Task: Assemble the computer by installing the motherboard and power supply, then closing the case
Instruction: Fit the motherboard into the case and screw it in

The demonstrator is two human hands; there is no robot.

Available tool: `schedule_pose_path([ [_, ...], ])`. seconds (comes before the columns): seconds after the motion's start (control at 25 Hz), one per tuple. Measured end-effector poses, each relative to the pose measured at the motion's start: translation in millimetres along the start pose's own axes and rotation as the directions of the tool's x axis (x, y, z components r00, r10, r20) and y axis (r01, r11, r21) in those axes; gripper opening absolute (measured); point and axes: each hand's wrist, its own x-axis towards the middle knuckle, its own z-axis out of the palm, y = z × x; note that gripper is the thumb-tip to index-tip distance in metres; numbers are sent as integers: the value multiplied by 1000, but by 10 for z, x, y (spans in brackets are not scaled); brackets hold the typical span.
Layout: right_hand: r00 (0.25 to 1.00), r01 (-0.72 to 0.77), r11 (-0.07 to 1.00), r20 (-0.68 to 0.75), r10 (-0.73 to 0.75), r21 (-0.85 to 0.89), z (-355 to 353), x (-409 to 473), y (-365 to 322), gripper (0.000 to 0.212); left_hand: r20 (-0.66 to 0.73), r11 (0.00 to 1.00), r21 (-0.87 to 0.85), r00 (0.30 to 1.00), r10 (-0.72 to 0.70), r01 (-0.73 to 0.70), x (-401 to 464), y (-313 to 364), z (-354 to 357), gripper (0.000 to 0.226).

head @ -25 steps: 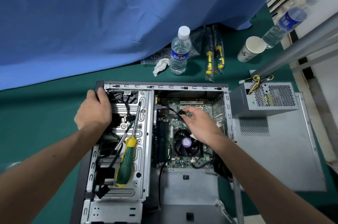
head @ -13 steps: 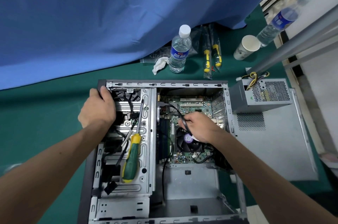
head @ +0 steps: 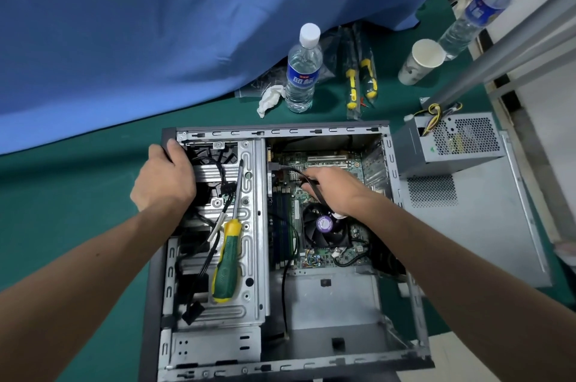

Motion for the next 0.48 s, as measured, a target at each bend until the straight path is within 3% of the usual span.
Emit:
schedule_pose_path([
  [0.16, 987, 150, 965, 83, -135, -216, 0, 197, 24, 40, -11, 1000, 2, 1000, -10, 10, -9, -6, 3, 51],
  [0.28, 981, 179, 921, 133, -141, -345, 5, 349, 41, 35, -9, 1000, 8, 1000, -17, 17, -31, -6, 9, 51],
  [0.48, 980, 179, 898, 157, -126, -401, 19, 450, 3, 28, -29, 1000, 12, 999, -23, 23, -18, 17, 0, 51],
])
